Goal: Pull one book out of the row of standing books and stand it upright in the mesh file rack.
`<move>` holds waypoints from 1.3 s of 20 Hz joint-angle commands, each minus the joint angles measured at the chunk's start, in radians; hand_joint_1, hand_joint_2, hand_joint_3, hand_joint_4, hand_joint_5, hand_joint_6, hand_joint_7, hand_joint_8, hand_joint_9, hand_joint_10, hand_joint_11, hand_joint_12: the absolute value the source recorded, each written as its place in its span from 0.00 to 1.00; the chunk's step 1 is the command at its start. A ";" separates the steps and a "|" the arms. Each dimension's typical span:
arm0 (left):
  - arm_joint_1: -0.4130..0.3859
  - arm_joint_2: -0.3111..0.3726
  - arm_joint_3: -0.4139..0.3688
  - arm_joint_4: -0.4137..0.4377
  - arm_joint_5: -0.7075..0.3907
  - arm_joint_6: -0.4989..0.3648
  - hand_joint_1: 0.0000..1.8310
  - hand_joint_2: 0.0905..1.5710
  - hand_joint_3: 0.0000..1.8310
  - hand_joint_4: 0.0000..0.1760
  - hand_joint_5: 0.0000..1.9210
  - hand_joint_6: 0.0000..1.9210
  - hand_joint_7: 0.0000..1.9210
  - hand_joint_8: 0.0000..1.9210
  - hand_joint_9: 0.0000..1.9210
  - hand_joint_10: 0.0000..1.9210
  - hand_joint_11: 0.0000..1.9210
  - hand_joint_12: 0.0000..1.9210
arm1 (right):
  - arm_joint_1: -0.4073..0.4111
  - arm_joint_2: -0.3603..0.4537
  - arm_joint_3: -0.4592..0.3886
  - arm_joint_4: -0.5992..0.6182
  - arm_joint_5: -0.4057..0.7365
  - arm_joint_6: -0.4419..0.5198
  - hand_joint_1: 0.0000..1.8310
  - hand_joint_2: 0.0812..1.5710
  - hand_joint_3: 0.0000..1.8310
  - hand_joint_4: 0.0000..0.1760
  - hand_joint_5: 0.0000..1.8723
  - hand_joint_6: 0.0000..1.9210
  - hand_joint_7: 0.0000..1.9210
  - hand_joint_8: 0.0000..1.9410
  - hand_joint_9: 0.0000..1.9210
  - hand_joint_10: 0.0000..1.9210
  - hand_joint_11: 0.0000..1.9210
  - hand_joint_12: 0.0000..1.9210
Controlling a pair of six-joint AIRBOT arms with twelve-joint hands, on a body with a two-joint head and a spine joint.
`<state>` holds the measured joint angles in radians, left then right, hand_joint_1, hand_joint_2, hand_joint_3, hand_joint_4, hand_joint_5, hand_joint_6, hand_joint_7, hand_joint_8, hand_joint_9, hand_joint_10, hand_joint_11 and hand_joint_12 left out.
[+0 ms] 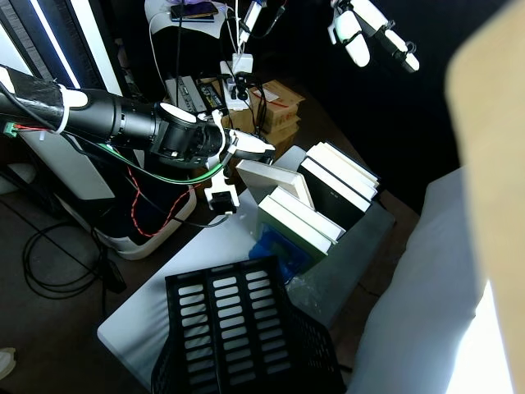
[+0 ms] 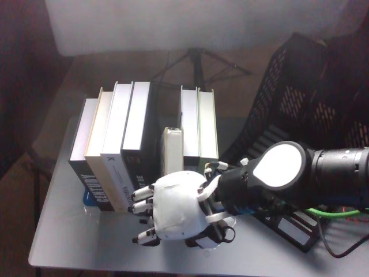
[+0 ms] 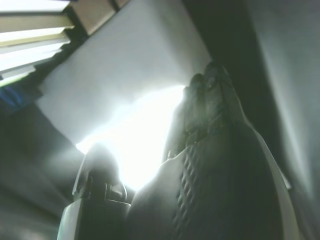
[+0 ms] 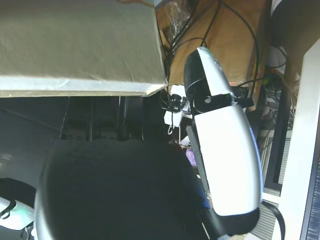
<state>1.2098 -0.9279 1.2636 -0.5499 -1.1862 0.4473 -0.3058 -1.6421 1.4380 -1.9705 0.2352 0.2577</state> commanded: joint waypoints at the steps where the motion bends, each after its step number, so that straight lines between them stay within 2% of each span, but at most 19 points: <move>1: -0.012 0.004 0.014 -0.015 -0.105 -0.003 0.07 0.96 0.00 0.17 0.00 0.00 0.00 0.00 0.00 0.00 0.00 0.00 | -0.011 0.026 0.002 0.022 -0.028 -0.018 0.52 0.77 0.02 0.33 0.11 0.54 0.34 0.03 0.00 0.58 0.00 0.99; 3: -0.031 0.004 0.022 0.007 -0.089 -0.003 0.07 0.96 0.00 0.22 0.00 0.00 0.00 0.00 0.00 0.00 0.00 0.00 | -0.011 0.046 -0.008 0.113 -0.023 -0.085 0.52 0.77 0.02 0.33 0.11 0.54 0.34 0.03 0.00 0.58 0.00 0.99; 4: -0.038 0.004 0.024 0.016 -0.083 -0.003 0.06 0.96 0.00 0.29 0.00 0.00 0.00 0.00 0.00 0.00 0.00 0.00 | -0.010 0.051 -0.010 0.127 -0.020 -0.094 0.52 0.77 0.01 0.33 0.11 0.54 0.34 0.03 0.00 0.58 0.00 0.99; 5: -0.042 0.004 0.025 0.019 -0.081 -0.003 0.04 0.96 0.00 0.26 0.00 0.00 0.00 0.00 0.00 0.00 0.00 0.00 | -0.010 0.053 -0.011 0.132 -0.018 -0.098 0.52 0.77 0.01 0.33 0.11 0.54 0.34 0.03 0.00 0.58 0.00 0.99; 7: -0.066 0.002 0.032 0.044 -0.060 -0.003 0.02 0.96 0.00 0.30 0.00 0.00 0.00 0.00 0.00 0.00 0.00 0.00 | -0.010 0.067 -0.012 0.152 -0.008 -0.106 0.52 0.77 0.01 0.33 0.11 0.54 0.34 0.03 0.00 0.58 0.00 0.99; 9: -0.088 0.001 0.039 0.070 -0.042 -0.003 0.01 0.95 0.00 0.39 0.00 0.00 0.00 0.00 0.00 0.00 0.00 0.00 | -0.012 0.085 -0.016 0.190 -0.004 -0.130 0.52 0.77 0.01 0.33 0.10 0.54 0.34 0.03 0.00 0.58 0.00 0.99; 11: -0.108 0.002 0.045 0.098 -0.026 -0.003 0.07 0.95 0.00 0.21 0.01 0.00 0.00 0.00 0.00 0.00 0.00 0.00 | -0.015 0.108 -0.026 0.267 0.005 -0.191 0.52 0.77 0.01 0.33 0.10 0.54 0.34 0.03 0.00 0.58 0.00 0.99; 12: -0.119 0.002 0.048 0.110 -0.019 -0.003 0.09 0.95 0.00 0.16 0.01 0.00 0.00 0.00 0.00 0.00 0.00 0.00 | -0.018 0.117 -0.029 0.343 0.013 -0.267 0.52 0.77 0.01 0.33 0.10 0.54 0.34 0.03 0.00 0.58 0.00 0.99; 13: -0.126 0.002 0.049 0.117 -0.014 -0.003 0.09 0.94 0.00 0.12 0.02 0.01 0.00 0.00 0.00 0.00 0.00 0.00 | -0.018 0.122 -0.029 0.373 0.017 -0.290 0.52 0.77 0.01 0.33 0.10 0.54 0.34 0.03 0.00 0.58 0.00 0.99; 14: -0.136 0.002 0.052 0.126 -0.008 -0.003 0.10 0.94 0.00 0.11 0.02 0.01 0.00 0.00 0.00 0.00 0.00 0.00 | -0.019 0.131 -0.031 0.414 0.021 -0.318 0.49 0.70 0.00 0.00 0.02 0.35 0.19 0.01 0.00 0.42 0.00 0.70; 15: -0.144 0.002 0.054 0.134 -0.002 -0.003 0.10 0.94 0.00 0.06 0.03 0.01 0.00 0.00 0.00 0.00 0.00 0.00 | -0.021 0.136 -0.032 0.443 0.024 -0.338 0.52 0.66 0.00 0.00 0.00 0.28 0.14 0.00 0.00 0.36 0.00 0.62; 16: -0.164 0.000 0.059 0.150 0.010 -0.003 0.10 0.94 0.00 0.06 0.03 0.01 0.00 0.00 0.00 0.00 0.00 0.00 | -0.021 0.144 -0.035 0.458 0.024 -0.348 0.53 0.65 0.00 0.00 0.00 0.26 0.12 0.00 0.00 0.32 0.00 0.58; 17: -0.172 -0.002 0.061 0.157 0.016 -0.003 0.11 0.94 0.00 0.11 0.03 0.01 0.00 0.00 0.00 0.00 0.00 0.00 | -0.022 0.147 -0.036 0.458 0.024 -0.348 0.52 0.63 0.00 0.00 0.00 0.19 0.09 0.00 0.00 0.25 0.00 0.53; 19: -0.175 -0.003 0.062 0.160 0.015 -0.003 0.11 0.93 0.00 0.10 0.03 0.01 0.00 0.00 0.00 0.00 0.00 0.00 | -0.022 0.149 -0.038 0.457 0.025 -0.350 0.49 0.64 0.00 0.00 0.00 0.03 0.01 0.00 0.00 0.06 0.00 0.22; 20: -0.175 -0.003 0.061 0.161 0.014 -0.003 0.11 0.93 0.00 0.11 0.03 0.01 0.00 0.00 0.00 0.00 0.00 0.00 | -0.022 0.152 -0.040 0.457 0.026 -0.350 0.47 0.64 0.00 0.00 0.00 0.00 0.00 0.00 0.00 0.03 0.00 0.12; 21: -0.176 -0.002 0.062 0.162 0.014 -0.003 0.10 0.94 0.00 0.18 0.02 0.01 0.00 0.00 0.00 0.00 0.00 0.00 | -0.022 0.158 -0.047 0.456 0.028 -0.350 0.46 0.63 0.00 0.00 0.00 0.00 0.00 0.00 0.00 0.01 0.00 0.02; 26: -0.176 -0.001 0.059 0.157 0.010 -0.003 0.09 0.93 0.00 0.19 0.02 0.01 0.00 0.00 0.00 0.00 0.00 0.00 | 0.000 0.205 -0.074 0.473 0.057 -0.349 0.44 0.60 0.00 0.00 0.00 0.00 0.00 0.00 0.00 0.00 0.00 0.00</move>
<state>1.0397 -0.9333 1.3170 -0.3691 -1.0618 0.4473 -0.3103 -1.4590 1.3602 -1.5219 0.2974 -0.0948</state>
